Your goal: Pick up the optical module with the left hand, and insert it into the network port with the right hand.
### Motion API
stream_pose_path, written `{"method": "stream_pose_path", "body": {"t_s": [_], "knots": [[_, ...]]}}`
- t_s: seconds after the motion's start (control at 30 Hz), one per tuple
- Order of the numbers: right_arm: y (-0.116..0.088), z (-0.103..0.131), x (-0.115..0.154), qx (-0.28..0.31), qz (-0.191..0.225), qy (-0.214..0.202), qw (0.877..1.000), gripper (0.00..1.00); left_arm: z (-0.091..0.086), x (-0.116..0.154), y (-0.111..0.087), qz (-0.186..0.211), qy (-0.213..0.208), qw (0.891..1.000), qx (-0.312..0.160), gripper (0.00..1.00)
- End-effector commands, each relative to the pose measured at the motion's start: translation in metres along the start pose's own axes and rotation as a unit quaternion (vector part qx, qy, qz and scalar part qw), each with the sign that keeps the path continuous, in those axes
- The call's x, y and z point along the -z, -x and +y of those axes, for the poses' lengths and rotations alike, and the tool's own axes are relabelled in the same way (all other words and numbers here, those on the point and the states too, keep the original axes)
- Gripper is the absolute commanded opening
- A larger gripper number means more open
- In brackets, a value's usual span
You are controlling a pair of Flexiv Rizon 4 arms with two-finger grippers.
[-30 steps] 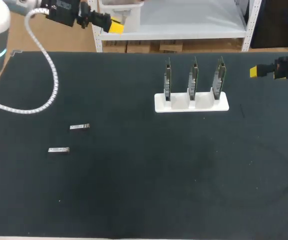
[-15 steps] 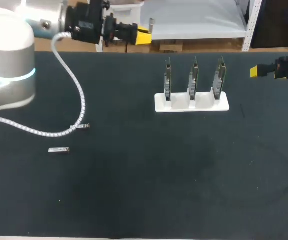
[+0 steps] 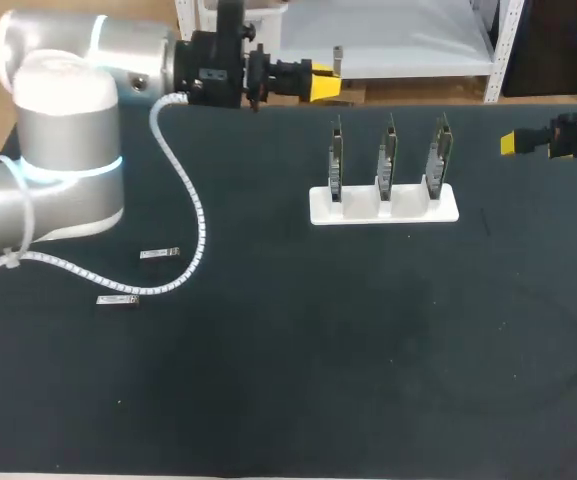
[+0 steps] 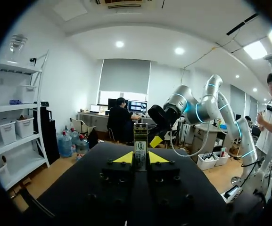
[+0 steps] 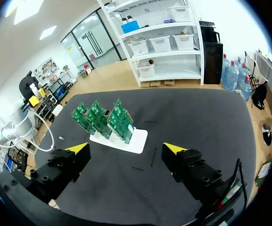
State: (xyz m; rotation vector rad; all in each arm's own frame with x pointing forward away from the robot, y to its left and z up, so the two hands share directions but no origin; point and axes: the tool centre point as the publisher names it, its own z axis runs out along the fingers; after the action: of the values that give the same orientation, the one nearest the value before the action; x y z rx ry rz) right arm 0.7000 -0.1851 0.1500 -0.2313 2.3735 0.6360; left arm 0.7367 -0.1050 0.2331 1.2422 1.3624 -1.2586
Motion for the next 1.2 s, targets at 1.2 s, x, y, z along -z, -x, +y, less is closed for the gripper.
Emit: {"method": "stream_pose_path", "body": {"t_s": [1.2], "knots": [[0.000, 0.000, 0.000, 0.000, 0.000, 0.000, 1.000, 1.00, 0.042, -0.009, -0.050, -0.001, 0.008, 0.999, 0.037, 0.00]]}}
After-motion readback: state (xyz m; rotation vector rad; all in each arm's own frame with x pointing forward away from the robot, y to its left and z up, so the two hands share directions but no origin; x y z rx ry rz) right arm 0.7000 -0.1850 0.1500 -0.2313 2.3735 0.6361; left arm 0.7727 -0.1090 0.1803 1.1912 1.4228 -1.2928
